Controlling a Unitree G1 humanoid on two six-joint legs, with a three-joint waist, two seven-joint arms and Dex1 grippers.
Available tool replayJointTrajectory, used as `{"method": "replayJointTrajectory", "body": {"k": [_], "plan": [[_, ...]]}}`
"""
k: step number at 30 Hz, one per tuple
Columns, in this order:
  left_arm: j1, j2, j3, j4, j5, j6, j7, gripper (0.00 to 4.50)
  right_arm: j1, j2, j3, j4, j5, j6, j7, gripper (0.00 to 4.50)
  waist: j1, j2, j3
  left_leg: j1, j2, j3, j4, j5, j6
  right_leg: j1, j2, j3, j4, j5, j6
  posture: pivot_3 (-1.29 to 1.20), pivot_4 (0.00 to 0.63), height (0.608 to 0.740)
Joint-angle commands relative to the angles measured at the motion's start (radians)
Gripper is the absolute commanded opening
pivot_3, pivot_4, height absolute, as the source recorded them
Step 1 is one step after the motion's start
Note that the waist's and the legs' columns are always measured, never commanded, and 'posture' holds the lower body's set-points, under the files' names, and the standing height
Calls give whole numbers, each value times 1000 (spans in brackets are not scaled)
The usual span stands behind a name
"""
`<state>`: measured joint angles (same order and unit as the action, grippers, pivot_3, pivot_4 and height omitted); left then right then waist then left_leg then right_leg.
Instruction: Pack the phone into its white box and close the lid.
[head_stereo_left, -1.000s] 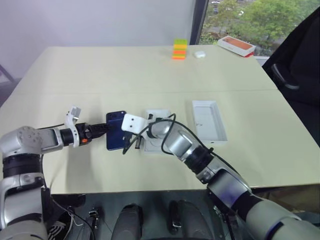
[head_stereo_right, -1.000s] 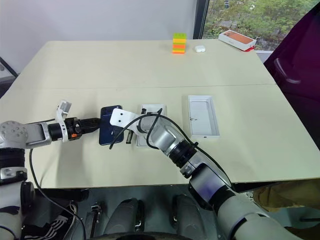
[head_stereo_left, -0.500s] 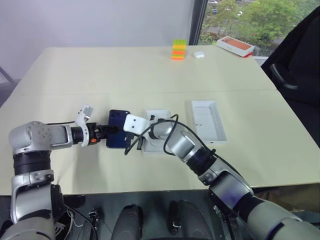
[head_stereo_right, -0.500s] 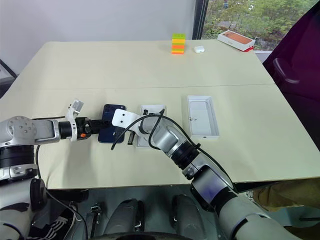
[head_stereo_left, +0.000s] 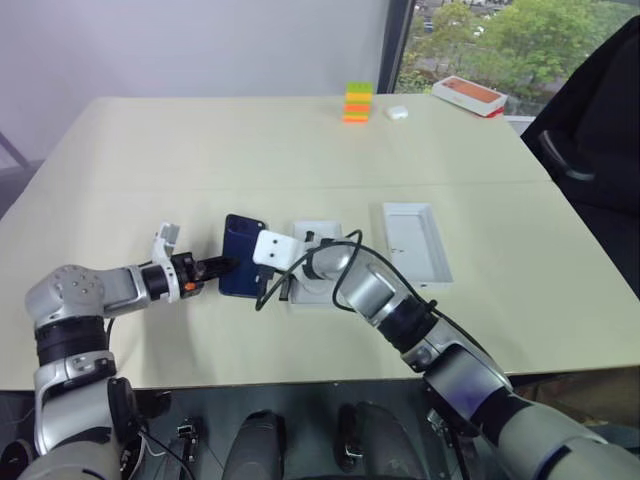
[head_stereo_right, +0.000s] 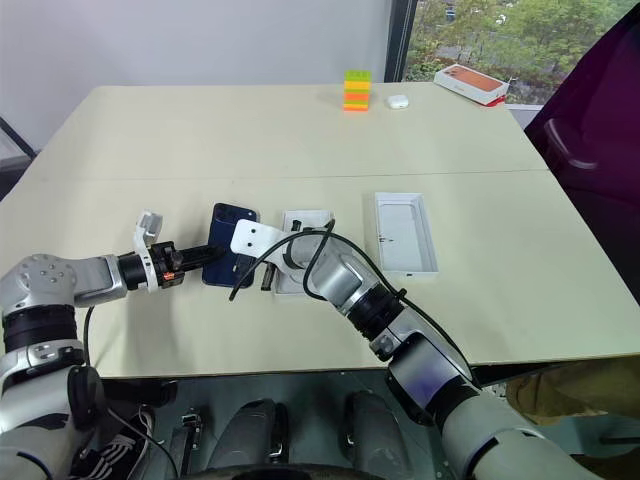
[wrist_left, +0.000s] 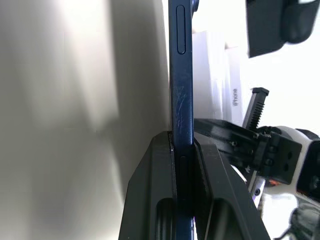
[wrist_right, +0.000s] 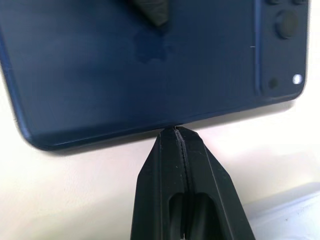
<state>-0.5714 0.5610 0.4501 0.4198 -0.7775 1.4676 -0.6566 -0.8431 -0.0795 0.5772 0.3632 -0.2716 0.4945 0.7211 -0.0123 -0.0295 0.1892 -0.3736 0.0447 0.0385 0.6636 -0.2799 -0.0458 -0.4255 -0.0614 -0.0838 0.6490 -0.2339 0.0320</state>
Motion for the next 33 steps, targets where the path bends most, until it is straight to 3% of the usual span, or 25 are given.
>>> {"method": "replayJointTrajectory", "body": {"k": [1, 8, 13, 18, 21, 25, 28, 33], "plan": [[29, -16, -42, 30, 25, 26, 19, 153, 5, -9, -10, -13, -9, 10, -2, 0, 0, 0, 0, 0, 0, 0, 0, 0, 0, 0, 0, 0, 0, 0, 0, 0, 150, 740], [28, -22, -22, 46, 9, 35, 20, 71, 5, -4, -38, -33, 16, 10, -3, 0, 1, 0, 0, -1, -1, 0, 0, 0, 0, 0, -1, 0, -1, 0, 0, 0, 150, 740], [41, 15, 77, 47, -82, 69, -56, 71, 47, 33, -273, -178, 284, 87, 83, 0, -7, 1, 2, -3, 0, -1, 0, 0, 0, -2, -1, 0, -2, 0, 0, 0, 150, 740], [64, 21, 90, -3, -102, 67, -70, 71, 68, 0, -352, -288, 417, 183, 139, 0, -7, 1, 2, -4, 2, -1, -3, -1, 0, -5, 0, -1, -1, 0, 0, 0, 150, 740], [112, -5, 125, -95, -134, 44, -64, 0, 118, -50, -395, -401, 497, 215, 173, 859, -7, 1, 2, -4, 2, -1, -7, -1, 0, -6, 0, -1, -2, 0, 0, 0, 150, 740], [125, -91, 211, -216, -188, 47, 14, 0, 209, -184, -399, -485, 527, 129, 254, 2789, 3, 0, 3, -8, 0, 1, -9, -1, 0, -9, -1, -1, -5, 0, 0, 0, 150, 740], [124, -120, 234, -252, -206, 87, 58, 0, 226, -220, -398, -494, 550, 114, 257, 4369, -1, 0, 3, -16, -1, -2, -5, 0, 1, -15, -1, -3, -4, 0, 1, 0, 150, 740], [62, -218, 250, -280, -294, 147, 208, 0, 321, -409, -421, -509, 516, -94, 362, 4479, 1, 0, 4, -18, -3, -3, -2, -1, 1, -16, 1, -4, -3, 0, 1, 0, 150, 740]]}}
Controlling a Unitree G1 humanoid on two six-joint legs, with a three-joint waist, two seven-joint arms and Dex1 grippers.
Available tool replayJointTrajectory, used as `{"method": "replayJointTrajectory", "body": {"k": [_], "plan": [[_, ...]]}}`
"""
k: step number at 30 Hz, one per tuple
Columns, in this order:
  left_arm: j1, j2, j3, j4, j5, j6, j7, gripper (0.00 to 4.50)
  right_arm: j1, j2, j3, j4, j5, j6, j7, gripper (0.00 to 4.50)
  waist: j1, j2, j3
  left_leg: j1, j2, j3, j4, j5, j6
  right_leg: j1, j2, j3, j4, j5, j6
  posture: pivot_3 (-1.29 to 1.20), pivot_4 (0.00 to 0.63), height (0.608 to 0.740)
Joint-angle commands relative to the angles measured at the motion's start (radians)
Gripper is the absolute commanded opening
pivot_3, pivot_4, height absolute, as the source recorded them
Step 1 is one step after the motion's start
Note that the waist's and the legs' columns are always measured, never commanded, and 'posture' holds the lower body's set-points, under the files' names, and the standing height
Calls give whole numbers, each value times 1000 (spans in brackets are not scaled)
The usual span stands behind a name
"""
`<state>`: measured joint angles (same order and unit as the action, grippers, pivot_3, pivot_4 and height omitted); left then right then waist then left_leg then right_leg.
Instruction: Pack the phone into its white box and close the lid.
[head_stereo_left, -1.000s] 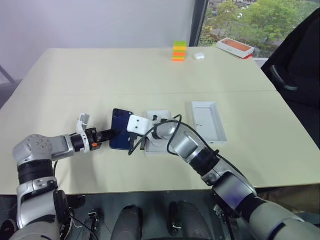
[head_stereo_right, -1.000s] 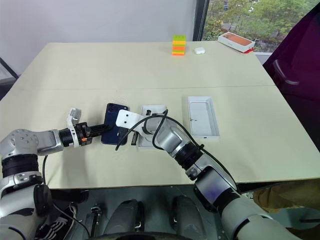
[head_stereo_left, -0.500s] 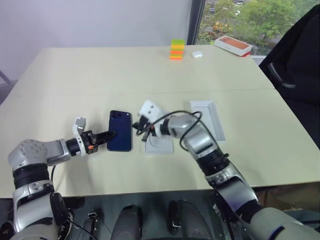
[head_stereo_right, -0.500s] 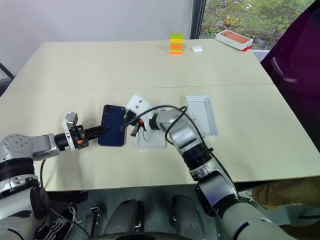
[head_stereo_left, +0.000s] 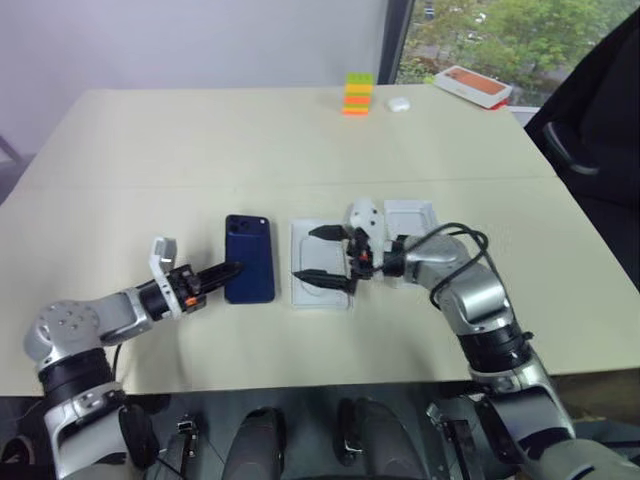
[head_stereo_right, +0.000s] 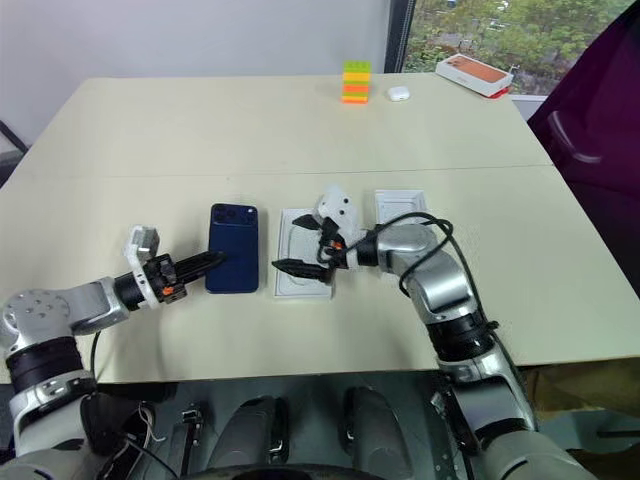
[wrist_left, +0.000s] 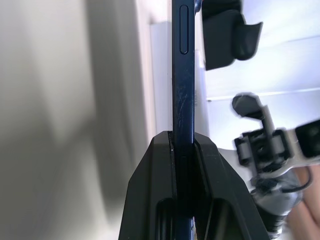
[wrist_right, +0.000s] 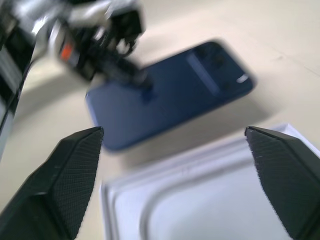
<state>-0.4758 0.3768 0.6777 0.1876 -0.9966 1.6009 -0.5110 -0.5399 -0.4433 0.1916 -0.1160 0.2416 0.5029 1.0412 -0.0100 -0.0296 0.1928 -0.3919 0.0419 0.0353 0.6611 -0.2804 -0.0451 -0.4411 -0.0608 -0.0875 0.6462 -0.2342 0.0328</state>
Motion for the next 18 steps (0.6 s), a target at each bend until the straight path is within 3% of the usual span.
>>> {"method": "replayJointTrajectory", "body": {"k": [1, 6, 11, 18], "plan": [[-45, -58, 13, -60, -95, 14, 95, 0, 28, -67, -49, -23, 9, -128, 50, 4479, -1, 0, 0, 0, 0, 0, 0, 0, 0, 0, 0, 0, 0, 0, 0, 0, 150, 740], [-54, -92, 14, -77, -177, 14, 199, 0, 40, -96, -58, -7, 25, -172, 57, 4479, -10, -1, 1, 1, 0, 1, 2, 0, 0, 1, 1, 1, 0, 0, 0, 0, 150, 740], [-147, -252, 16, -45, -219, 14, 419, 0, 75, -157, -81, 58, -3, -230, 60, 4479, 19, -2, 2, 0, 1, 0, 4, 1, -1, 3, 4, -2, 0, 0, 0, 0, 150, 740], [-128, -348, 14, -66, -237, 13, 577, 0, 87, -185, -89, 80, -7, -253, 43, 4479, 16, -4, 3, 1, 0, -1, 4, 0, 0, 3, 2, 0, 0, 0, 0, 0, 150, 740]]}}
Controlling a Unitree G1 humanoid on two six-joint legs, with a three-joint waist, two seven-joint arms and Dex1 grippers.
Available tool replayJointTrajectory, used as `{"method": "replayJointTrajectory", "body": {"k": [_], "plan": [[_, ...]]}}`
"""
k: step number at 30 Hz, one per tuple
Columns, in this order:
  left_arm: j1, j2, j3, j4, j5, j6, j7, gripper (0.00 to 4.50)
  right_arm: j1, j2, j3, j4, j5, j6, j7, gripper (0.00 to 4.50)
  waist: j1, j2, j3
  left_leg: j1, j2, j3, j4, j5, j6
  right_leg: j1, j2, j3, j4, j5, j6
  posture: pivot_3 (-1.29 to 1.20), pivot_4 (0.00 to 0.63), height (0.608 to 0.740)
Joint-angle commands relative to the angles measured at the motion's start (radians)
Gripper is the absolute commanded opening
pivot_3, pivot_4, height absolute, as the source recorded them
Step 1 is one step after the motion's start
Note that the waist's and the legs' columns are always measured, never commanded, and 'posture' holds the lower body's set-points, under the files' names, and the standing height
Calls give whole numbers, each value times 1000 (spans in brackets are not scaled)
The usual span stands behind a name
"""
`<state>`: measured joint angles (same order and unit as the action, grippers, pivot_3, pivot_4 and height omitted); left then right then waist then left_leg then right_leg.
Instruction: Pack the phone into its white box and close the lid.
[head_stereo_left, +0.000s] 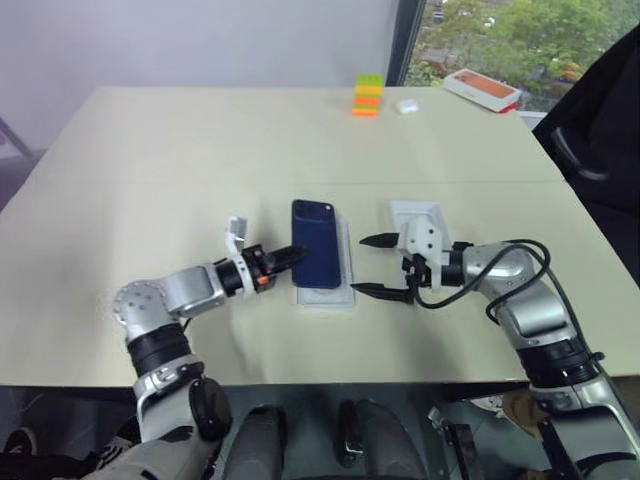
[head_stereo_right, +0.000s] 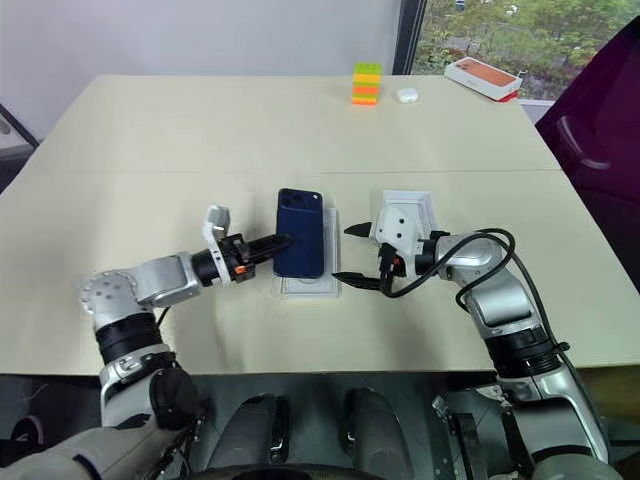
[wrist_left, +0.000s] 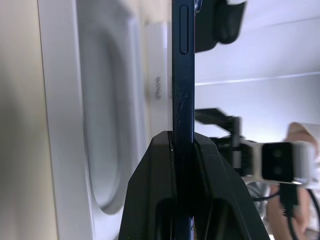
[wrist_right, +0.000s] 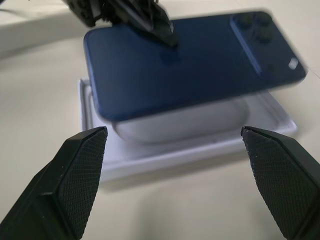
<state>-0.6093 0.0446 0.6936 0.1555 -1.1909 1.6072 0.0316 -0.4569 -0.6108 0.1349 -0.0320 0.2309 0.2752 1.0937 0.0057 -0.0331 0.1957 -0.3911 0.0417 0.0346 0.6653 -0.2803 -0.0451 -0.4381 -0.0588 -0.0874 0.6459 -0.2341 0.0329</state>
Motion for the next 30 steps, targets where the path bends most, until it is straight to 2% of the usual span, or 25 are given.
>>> {"method": "replayJointTrajectory", "body": {"k": [1, 3, 5, 7, 10, 11, 24, 30], "plan": [[10, -19, -9, -32, -50, 7, 43, 0, 5, -19, -33, -4, 4, -25, -10, 4479, 2, 0, 0, 0, 0, 0, 0, 0, 0, 0, 1, 0, 0, 0, 0, 0, 150, 740], [12, -26, -17, -44, -36, 6, 59, 0, 3, -19, -32, -5, 7, -24, -15, 4479, 3, 0, 0, 0, 1, 0, 0, 0, 0, 0, 1, -1, 0, 0, 0, 0, 150, 740], [12, -28, -17, -34, -52, 7, 73, 994, 4, -19, -30, -4, 5, -28, -18, 4500, 6, 0, 0, 0, 1, 0, 0, 0, 0, 0, 1, -1, 0, 0, 0, 0, 150, 740], [12, -28, -16, -26, -67, 7, 82, 1729, 4, -20, -28, -5, 4, -29, -19, 4500, 6, 0, 0, 0, 0, 0, 0, 0, 0, 0, 1, -1, 0, 0, 0, 0, 150, 740], [28, 21, -86, -29, -76, 7, 80, 3140, -11, -17, -27, 22, 1, -37, -21, 4500, 6, 0, 0, 1, 0, 0, 1, 0, 0, 1, 1, -1, 0, 0, 0, 0, 150, 740], [25, 34, -100, -15, -103, 7, 86, 3481, -17, -14, -25, 28, 0, -37, -22, 4500, 6, 0, 0, 1, 0, 0, 1, 0, 0, 2, 1, -1, 0, 0, 0, 0, 150, 740], [-29, 145, -179, -27, -184, 7, 118, 3481, -39, 23, -3, 55, -10, -55, -38, 4500, 5, 0, 0, 3, 0, -1, 1, 1, -1, 4, 1, -1, 0, 0, -1, 0, 150, 740], [-23, 230, -267, -54, -184, 7, 85, 3481, -41, 36, 5, 42, -12, -45, -47, 4500, 6, 1, 0, 3, 0, -1, 1, 1, -2, 4, 1, -1, 0, 0, -1, 0, 150, 740]]}}
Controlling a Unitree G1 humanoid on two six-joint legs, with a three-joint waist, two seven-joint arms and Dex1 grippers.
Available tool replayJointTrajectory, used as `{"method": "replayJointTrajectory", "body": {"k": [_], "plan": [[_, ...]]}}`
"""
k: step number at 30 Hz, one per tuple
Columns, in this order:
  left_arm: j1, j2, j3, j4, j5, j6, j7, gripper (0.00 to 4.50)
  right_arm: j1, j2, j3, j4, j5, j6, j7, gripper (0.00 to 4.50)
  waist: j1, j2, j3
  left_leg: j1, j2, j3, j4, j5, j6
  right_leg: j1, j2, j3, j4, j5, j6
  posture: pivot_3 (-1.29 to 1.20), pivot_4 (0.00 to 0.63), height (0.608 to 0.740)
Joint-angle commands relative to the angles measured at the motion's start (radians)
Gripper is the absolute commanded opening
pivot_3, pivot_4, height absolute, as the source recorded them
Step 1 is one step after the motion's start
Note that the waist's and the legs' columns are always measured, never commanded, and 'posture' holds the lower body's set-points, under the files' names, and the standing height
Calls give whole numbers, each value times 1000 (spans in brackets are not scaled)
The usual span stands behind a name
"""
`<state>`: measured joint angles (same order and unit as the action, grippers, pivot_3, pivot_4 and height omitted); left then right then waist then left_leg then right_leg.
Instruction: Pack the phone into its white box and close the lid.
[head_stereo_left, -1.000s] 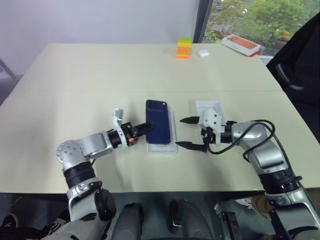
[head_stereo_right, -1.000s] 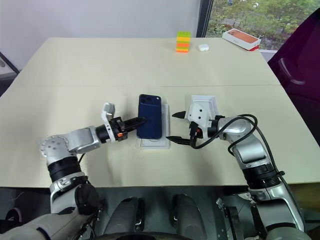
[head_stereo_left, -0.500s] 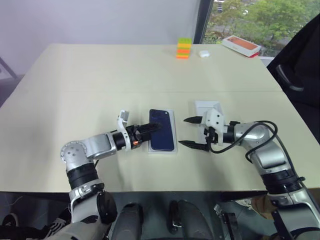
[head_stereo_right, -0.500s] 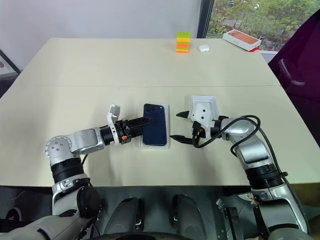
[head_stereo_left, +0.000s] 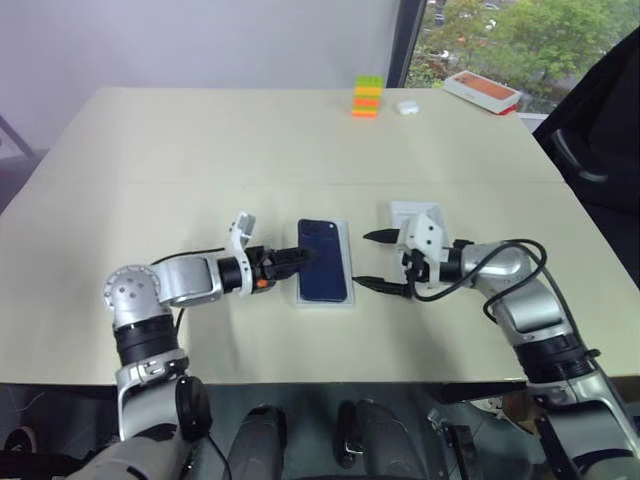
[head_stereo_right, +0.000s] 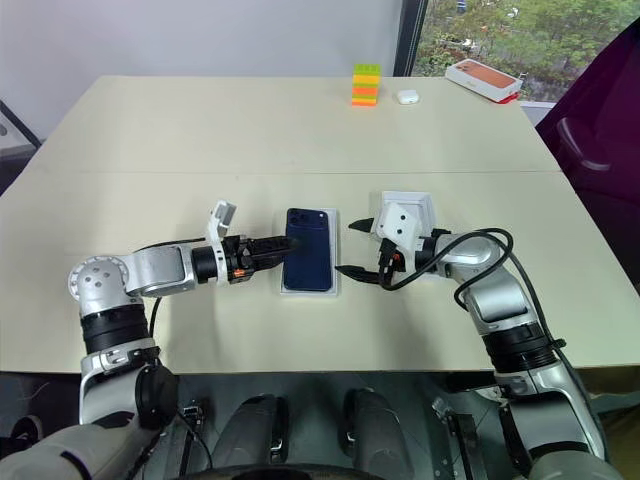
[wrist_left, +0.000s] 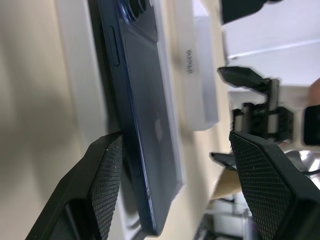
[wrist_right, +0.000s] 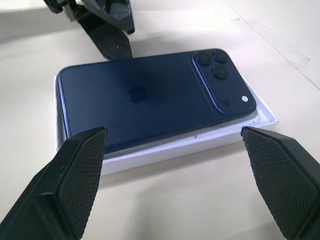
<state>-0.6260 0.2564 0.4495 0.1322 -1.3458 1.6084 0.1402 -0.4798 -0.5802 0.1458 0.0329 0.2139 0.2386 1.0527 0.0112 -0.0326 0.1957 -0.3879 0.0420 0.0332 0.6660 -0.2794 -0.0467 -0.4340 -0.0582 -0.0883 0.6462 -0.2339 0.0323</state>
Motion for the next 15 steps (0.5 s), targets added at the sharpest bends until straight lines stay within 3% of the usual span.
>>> {"method": "replayJointTrajectory", "body": {"k": [1, 11, 15], "plan": [[0, 33, -38, -42, -33, 6, -41, 3481, -18, 6, -6, -24, 5, -7, -6, 4500, 0, 0, 0, 0, 0, 0, 0, 0, 0, 0, 0, 0, 0, 0, 0, 0, 150, 740], [8, 119, -99, -123, 8, -44, -141, 3481, -30, 18, -8, -26, 10, 7, -11, 4500, -2, 0, 0, 0, 0, 0, 0, 1, -1, 0, 0, 0, 1, 0, 0, 0, 150, 740], [153, 274, -240, -405, 286, -433, -467, 3481, -42, 15, -36, -35, 49, 51, -7, 4500, -13, 3, 2, 1, 1, 1, -1, 3, -5, -1, 1, 1, 0, 0, 0, 0, 150, 740]]}}
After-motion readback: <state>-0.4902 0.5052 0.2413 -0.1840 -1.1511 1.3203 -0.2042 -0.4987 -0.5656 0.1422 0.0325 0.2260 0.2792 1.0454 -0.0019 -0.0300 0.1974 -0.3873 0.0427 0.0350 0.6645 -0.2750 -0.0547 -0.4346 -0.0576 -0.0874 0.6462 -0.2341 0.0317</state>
